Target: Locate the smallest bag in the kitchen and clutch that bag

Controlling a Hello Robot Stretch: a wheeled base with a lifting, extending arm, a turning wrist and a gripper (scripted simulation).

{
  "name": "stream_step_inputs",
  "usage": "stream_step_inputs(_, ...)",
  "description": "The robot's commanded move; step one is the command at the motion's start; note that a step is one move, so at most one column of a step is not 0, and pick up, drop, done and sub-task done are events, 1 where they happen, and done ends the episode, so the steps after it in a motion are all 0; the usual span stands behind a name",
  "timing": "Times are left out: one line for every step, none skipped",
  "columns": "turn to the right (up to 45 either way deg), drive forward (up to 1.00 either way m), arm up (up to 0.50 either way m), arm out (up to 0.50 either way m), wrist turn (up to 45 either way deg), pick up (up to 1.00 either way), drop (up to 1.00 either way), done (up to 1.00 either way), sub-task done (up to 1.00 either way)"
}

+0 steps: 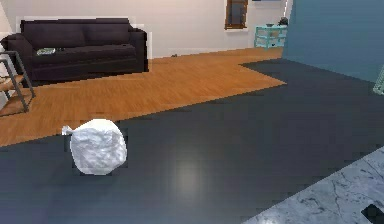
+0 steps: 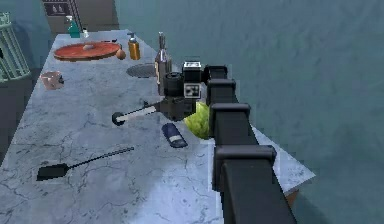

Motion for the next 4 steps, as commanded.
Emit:
stream_step_inputs(0.0,0.0,0.0,0.0,36.0,0.0,0.0,0.0,0.0)
stream_step_inputs(0.0,0.0,-0.14,0.0,0.0,0.0,0.0,0.0,0.0)
stream_step_inputs(0.0,0.0,0.0,0.0,0.0,1.0,0.0,0.0,0.0)
stream_step_inputs(0.0,0.0,0.1,0.0,0.0,0.0,0.0,0.0,0.0)
